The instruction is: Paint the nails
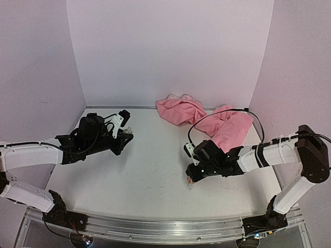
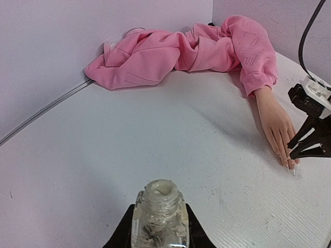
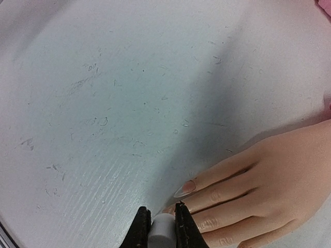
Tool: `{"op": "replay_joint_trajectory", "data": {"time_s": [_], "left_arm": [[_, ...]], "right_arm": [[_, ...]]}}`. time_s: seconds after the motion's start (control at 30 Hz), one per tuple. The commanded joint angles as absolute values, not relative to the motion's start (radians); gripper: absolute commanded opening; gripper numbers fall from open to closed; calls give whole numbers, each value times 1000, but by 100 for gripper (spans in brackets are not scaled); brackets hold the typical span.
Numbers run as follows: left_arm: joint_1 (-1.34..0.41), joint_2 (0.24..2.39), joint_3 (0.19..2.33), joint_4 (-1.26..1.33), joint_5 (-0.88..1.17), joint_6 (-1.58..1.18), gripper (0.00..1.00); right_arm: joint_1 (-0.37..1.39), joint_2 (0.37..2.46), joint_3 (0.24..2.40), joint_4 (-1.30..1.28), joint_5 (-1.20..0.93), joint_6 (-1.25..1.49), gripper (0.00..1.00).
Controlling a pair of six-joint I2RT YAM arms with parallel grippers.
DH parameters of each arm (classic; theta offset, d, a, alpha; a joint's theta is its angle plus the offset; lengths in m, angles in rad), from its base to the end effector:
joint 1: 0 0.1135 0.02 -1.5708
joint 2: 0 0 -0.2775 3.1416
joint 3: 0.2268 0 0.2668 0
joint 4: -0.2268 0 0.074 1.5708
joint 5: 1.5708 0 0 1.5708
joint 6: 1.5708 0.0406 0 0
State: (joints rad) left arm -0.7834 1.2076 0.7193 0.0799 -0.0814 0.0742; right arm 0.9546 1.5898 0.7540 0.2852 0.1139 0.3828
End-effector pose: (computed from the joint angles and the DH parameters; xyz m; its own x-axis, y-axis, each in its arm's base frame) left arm 0.2037 -0.1982 0.2585 -0.2324 0.3357 -0.9128 0.6696 0.7360 0.1002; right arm 0.2012 0.2761 0.1785 -0.5624 -0.1521 -0.8127 -0.5872 0.7654 0.2632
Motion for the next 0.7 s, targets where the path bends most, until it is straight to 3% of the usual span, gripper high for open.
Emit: {"op": "replay_joint_trajectory", "data": {"time_s": [0.0, 0.67], "left_arm": [[-779, 1187, 738, 147, -80, 79, 0], [-779, 1177, 732, 147, -77, 78, 0]], "right_arm": [[961, 1588, 775, 272, 144, 395, 0], [970, 1607, 775, 263, 149, 405, 0]]}}
